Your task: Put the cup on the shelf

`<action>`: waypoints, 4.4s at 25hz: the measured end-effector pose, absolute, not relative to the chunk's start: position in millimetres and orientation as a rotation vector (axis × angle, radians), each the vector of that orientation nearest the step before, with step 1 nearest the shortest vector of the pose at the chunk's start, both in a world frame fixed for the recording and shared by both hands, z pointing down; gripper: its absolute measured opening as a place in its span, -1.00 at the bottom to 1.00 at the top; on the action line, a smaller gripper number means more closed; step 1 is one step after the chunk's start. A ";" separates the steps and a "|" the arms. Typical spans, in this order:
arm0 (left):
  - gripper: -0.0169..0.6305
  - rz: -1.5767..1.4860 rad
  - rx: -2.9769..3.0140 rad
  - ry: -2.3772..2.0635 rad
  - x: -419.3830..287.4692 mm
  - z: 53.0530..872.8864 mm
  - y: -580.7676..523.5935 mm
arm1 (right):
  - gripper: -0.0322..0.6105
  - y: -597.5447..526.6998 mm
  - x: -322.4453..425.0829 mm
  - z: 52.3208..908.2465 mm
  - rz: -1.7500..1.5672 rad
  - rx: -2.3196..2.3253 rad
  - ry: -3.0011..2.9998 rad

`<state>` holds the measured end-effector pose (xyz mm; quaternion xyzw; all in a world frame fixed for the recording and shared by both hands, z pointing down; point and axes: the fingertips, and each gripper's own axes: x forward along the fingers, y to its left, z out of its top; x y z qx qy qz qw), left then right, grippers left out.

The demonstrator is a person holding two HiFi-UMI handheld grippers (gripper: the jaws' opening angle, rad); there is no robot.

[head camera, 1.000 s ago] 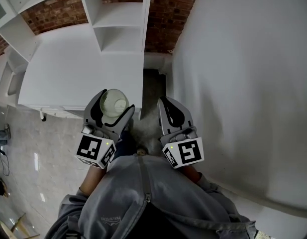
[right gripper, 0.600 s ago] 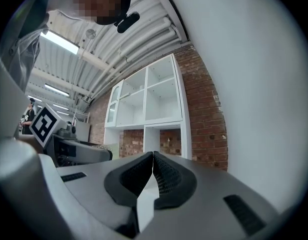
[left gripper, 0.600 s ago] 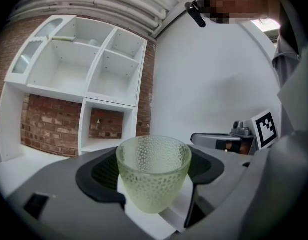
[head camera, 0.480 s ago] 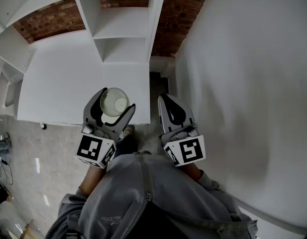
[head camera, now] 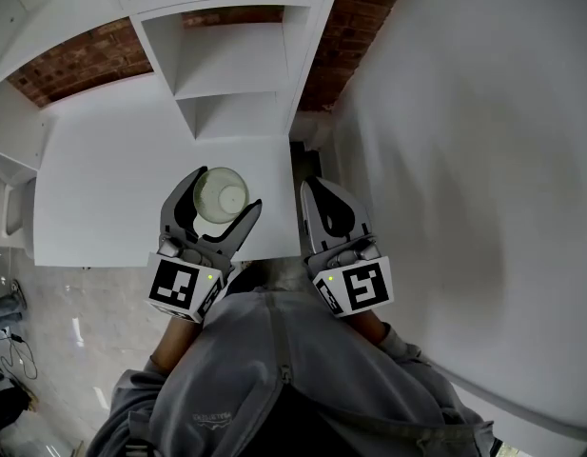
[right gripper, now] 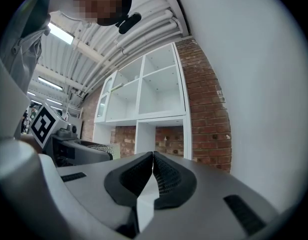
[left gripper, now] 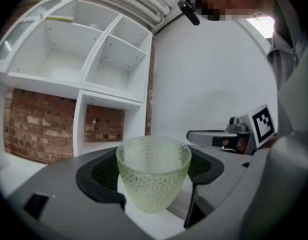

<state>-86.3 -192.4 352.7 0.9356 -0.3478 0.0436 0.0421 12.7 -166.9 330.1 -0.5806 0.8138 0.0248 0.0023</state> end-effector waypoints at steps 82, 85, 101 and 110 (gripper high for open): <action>0.25 0.202 2.944 -0.828 24.4 366.2 -439.7 | -0.81 -353.2 51.3 360.2 -0.023 -1.844 2.576; 0.25 0.221 2.953 -0.808 29.0 368.0 -444.7 | -0.81 -354.4 51.2 359.3 -0.038 -1.855 2.571; 0.25 0.191 2.977 -0.730 40.9 371.0 -456.6 | -0.81 -359.9 52.2 369.0 -0.079 -1.889 2.555; 0.34 0.184 3.001 -0.764 38.8 371.6 -458.5 | -0.81 -355.3 53.2 368.6 -0.072 -1.888 2.548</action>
